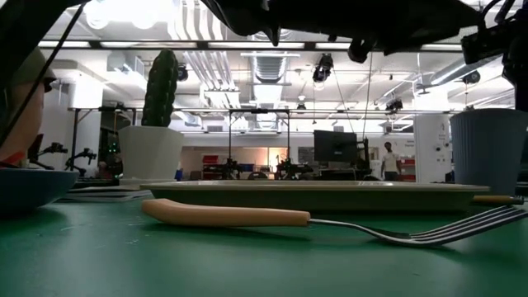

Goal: Pick and place plate/cup/fork/spoon on tray
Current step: Put the blue cup on the white tray

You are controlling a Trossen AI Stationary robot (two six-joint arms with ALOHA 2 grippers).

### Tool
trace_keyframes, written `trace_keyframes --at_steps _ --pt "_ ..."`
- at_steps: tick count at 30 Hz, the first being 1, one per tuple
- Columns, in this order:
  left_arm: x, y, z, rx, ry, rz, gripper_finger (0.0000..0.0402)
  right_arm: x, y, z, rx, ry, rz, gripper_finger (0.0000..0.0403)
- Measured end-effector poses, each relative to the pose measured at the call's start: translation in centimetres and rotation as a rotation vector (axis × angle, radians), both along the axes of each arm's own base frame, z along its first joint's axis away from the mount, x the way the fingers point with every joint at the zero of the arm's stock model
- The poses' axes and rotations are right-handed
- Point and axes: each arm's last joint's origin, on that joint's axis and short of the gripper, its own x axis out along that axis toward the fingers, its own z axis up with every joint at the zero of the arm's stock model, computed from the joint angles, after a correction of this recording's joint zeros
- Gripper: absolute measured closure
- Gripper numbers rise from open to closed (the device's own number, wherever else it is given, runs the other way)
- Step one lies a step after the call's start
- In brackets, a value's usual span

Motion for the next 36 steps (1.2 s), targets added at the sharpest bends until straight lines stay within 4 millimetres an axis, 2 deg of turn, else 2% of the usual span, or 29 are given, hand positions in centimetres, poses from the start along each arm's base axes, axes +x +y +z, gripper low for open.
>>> trace_keyframes --at_steps 4,11,17,27,36 --pt "0.9 1.0 -0.5 -0.006 -0.042 -0.023 0.0256 0.0 0.0 0.0 -0.010 -0.005 0.002 0.0394" --pt "3.0 2.7 -3.8 0.002 -0.001 -0.014 0.0256 0.1 0.0 0.0 -0.016 -0.010 0.012 0.0394" --pt "4.1 3.4 -5.2 0.039 -0.009 -0.016 0.0256 0.1 0.0 0.0 -0.022 -0.014 0.017 0.0394" --pt "4.1 4.0 -6.8 0.054 0.106 0.007 0.0256 0.2 0.0 0.0 -0.026 -0.021 0.028 0.0394" --pt "4.0 4.3 -7.0 0.064 0.139 0.069 0.0256 0.2 0.0 0.0 -0.028 -0.030 0.034 0.0394"
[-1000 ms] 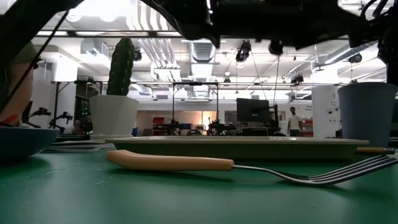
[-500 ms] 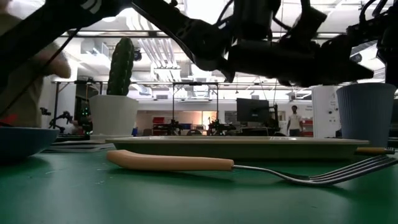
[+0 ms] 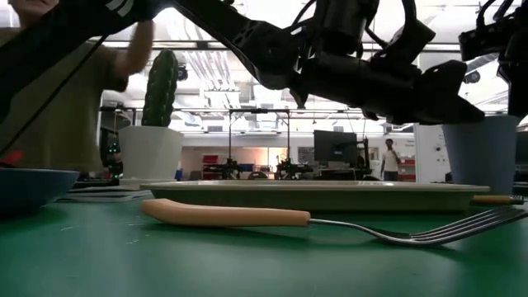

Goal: Pick and place plate/cup/fork/spoon on tray
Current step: Put the blue cup on the white tray

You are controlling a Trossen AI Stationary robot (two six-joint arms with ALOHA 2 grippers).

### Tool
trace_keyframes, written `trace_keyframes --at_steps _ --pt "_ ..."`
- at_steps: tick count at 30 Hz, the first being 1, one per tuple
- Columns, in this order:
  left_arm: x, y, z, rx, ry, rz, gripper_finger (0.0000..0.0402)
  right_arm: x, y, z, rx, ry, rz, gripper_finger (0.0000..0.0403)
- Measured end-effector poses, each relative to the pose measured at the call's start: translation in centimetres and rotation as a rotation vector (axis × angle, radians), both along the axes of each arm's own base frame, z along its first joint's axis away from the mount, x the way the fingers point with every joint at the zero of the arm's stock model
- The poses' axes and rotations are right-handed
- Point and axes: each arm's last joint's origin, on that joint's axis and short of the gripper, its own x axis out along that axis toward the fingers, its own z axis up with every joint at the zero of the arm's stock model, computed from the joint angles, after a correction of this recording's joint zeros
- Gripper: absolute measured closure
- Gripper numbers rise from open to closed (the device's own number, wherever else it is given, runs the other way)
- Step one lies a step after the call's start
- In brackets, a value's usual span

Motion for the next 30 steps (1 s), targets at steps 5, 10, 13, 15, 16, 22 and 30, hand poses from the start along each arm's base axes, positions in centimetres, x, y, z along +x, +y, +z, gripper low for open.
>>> trace_keyframes --at_steps 5,10,13,15,16,22,30 --pt "0.0 0.6 -0.1 0.008 0.026 0.030 0.0256 0.0 0.0 0.0 -0.005 -0.006 0.006 0.0394" --pt "-0.1 0.7 -0.2 0.009 0.032 0.032 0.0256 0.1 -0.1 0.0 -0.043 -0.022 0.010 0.0394" --pt "-0.1 0.7 -0.2 0.008 0.033 0.032 0.0258 0.2 -0.1 0.1 -0.061 -0.039 0.011 0.0394" --pt "-0.1 0.7 -0.3 0.007 0.037 0.033 0.0264 0.2 -0.2 0.1 -0.072 -0.046 0.012 0.0394" --pt "-0.1 0.7 -0.3 0.007 0.041 0.033 0.0269 0.2 -0.2 0.1 -0.077 -0.048 0.014 0.0394" --pt "-0.1 0.8 -0.4 0.007 0.046 0.036 0.0301 0.3 -0.1 0.4 -0.074 -0.058 0.019 0.0394" --pt "-0.2 0.8 -1.2 0.005 0.090 0.036 0.0354 0.4 0.0 1.9 -0.058 -0.089 0.039 0.0394"
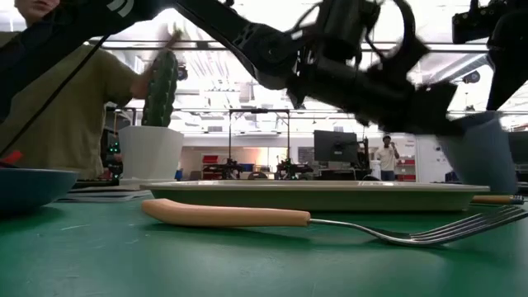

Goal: Pick and place plate/cup/fork/spoon on tray
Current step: Put the blue cup on the white tray

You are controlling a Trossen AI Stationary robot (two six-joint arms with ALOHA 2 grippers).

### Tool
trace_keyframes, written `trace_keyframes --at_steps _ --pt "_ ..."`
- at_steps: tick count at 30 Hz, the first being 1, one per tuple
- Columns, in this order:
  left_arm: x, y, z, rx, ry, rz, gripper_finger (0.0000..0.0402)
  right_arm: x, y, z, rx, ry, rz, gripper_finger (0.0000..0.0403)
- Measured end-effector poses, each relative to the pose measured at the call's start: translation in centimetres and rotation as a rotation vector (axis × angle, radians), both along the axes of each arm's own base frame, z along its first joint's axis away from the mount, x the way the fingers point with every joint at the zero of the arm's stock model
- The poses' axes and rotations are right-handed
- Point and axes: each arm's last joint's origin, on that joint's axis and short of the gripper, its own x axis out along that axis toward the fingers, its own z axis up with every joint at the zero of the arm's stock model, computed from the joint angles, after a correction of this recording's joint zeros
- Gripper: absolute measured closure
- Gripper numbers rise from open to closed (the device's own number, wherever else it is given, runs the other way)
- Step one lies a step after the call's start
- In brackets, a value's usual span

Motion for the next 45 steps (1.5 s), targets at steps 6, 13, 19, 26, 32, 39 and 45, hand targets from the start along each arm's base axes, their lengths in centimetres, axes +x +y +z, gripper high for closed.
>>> trace_keyframes --at_steps 6,13,19,26,32,39,45 --pt "0.0 0.0 -0.1 0.000 -0.004 0.001 0.0392 -0.9 -0.5 1.9 -0.004 0.025 -0.010 0.0394" --pt "0.0 0.0 -0.1 -0.004 0.001 0.001 0.0398 -1.8 -1.0 1.0 -0.013 -0.023 -0.047 0.0394" --pt "0.1 0.4 0.1 -0.070 -0.023 0.028 0.0398 -1.8 -1.8 -0.5 -0.042 -0.024 -0.119 0.0394" --pt "-0.1 2.0 1.0 -0.077 -0.024 0.128 0.0398 -0.2 -4.0 -0.3 -0.094 -0.068 -0.207 0.0394" --pt "-0.9 3.3 4.3 -0.074 -0.031 0.161 0.0398 1.3 -7.6 -0.5 -0.130 -0.014 -0.248 0.0394" --pt "-1.6 4.4 4.9 -0.071 0.045 0.187 0.0398 2.7 -13.9 -1.4 -0.076 0.005 -0.290 0.0394" --pt "-2.2 4.7 3.9 -0.107 0.164 0.198 0.0397 1.6 -18.8 -2.9 -0.010 0.028 -0.404 0.0394"
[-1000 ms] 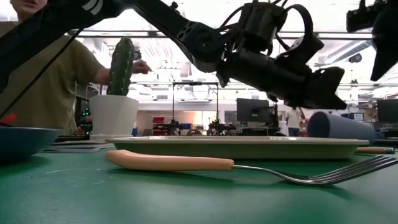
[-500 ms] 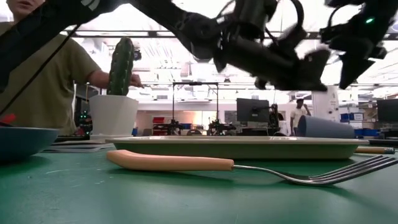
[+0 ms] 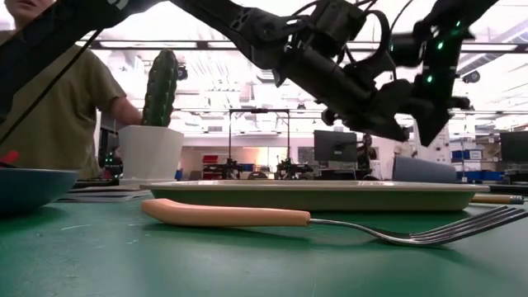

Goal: Pick and place plate/cup/fork/spoon on tray
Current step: Put the blue cup on the white tray

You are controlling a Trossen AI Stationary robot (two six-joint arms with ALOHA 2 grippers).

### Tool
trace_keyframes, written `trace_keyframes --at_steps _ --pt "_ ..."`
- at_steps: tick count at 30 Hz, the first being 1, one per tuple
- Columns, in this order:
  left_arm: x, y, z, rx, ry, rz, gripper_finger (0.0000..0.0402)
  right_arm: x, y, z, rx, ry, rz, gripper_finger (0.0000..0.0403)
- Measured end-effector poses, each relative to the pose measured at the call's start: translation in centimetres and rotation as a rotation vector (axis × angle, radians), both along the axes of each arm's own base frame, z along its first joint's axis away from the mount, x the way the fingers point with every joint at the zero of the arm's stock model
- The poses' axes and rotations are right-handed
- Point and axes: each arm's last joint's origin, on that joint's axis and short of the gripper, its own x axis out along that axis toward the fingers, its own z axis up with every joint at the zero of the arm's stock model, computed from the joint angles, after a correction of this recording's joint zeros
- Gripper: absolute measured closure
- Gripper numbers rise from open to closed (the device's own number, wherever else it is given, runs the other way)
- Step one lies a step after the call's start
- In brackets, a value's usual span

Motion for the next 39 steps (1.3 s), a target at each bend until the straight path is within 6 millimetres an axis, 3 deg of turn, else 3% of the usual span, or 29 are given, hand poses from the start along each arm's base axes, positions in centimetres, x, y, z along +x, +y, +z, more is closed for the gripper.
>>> trace_keyframes --at_steps 6,11,15,21,26,32,39 --pt "-1.1 -0.1 0.3 -0.082 0.113 0.020 0.0397 -1.0 -2.8 -1.5 0.072 -0.012 -0.092 0.0394" --pt "-3.7 -0.2 2.9 -0.114 0.257 0.056 0.0397 -0.8 -3.5 -1.8 0.092 -0.080 -0.078 0.0394" --pt "-6.0 -0.6 5.0 -0.100 0.228 0.051 0.0398 -0.7 -3.5 -1.9 0.104 -0.110 -0.069 0.0394" --pt "-9.9 -1.6 6.2 -0.128 -0.035 0.045 0.0398 -0.4 -2.6 -1.6 0.180 -0.204 -0.018 0.0394" --pt "-12.3 -2.1 4.5 -0.166 -0.239 0.033 0.0398 -0.2 -1.0 0.1 0.198 -0.332 0.057 0.0394" --pt "-12.1 -1.9 3.5 -0.165 -0.421 0.027 0.0397 -1.1 -0.3 1.6 0.053 -0.312 0.016 0.0394" --pt "-8.8 -1.2 2.0 -0.135 -0.426 0.036 0.0341 -0.2 -1.3 -0.9 0.108 -0.219 -0.007 0.0394"
